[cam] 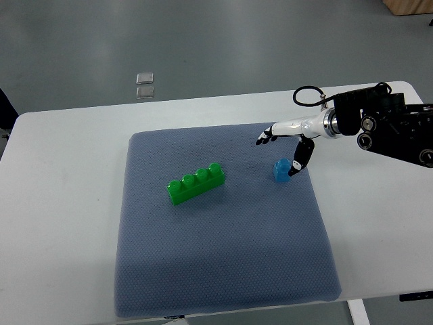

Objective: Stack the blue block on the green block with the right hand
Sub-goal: 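Move the right hand over the small blue block, then lower the right hand around the blue block, fingers open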

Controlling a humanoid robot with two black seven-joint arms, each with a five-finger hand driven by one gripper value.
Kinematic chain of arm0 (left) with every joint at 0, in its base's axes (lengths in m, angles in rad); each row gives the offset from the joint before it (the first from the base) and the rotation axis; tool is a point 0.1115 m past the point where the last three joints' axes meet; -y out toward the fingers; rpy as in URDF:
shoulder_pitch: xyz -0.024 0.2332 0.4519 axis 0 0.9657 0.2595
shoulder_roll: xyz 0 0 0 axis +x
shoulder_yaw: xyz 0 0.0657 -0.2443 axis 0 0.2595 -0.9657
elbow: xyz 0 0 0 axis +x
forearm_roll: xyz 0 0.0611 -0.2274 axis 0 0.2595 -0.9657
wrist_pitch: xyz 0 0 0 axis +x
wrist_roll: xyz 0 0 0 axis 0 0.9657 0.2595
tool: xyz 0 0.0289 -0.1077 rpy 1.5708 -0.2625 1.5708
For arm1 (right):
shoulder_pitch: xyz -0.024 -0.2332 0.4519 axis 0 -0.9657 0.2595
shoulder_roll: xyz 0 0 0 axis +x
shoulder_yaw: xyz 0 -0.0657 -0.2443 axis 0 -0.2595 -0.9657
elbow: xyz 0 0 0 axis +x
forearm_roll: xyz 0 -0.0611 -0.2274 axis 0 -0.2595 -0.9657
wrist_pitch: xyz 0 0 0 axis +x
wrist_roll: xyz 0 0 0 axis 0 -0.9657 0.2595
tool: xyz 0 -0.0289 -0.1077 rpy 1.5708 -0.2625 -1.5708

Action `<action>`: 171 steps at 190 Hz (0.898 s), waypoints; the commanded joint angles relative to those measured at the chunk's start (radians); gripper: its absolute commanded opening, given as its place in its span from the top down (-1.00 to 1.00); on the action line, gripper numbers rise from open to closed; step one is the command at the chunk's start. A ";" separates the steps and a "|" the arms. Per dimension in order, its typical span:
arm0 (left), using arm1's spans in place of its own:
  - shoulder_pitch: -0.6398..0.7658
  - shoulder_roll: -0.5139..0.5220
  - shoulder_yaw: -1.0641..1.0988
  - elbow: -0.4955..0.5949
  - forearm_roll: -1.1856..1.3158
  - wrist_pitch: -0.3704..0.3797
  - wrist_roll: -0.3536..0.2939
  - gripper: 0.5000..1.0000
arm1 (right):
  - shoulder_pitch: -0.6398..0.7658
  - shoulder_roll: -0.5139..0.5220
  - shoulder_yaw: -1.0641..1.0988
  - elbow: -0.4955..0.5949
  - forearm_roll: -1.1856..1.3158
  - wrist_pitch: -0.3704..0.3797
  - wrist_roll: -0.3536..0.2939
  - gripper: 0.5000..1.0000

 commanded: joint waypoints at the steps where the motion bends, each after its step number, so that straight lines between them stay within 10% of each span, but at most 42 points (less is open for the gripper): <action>1: -0.001 0.000 -0.001 0.000 0.000 0.000 0.000 -1.00 | -0.002 0.008 -0.003 0.001 0.001 0.003 -0.003 -0.65; 171: 0.000 0.000 -0.001 0.000 0.000 0.000 0.000 -1.00 | -0.037 0.055 -0.004 -0.061 0.028 -0.014 -0.053 -0.64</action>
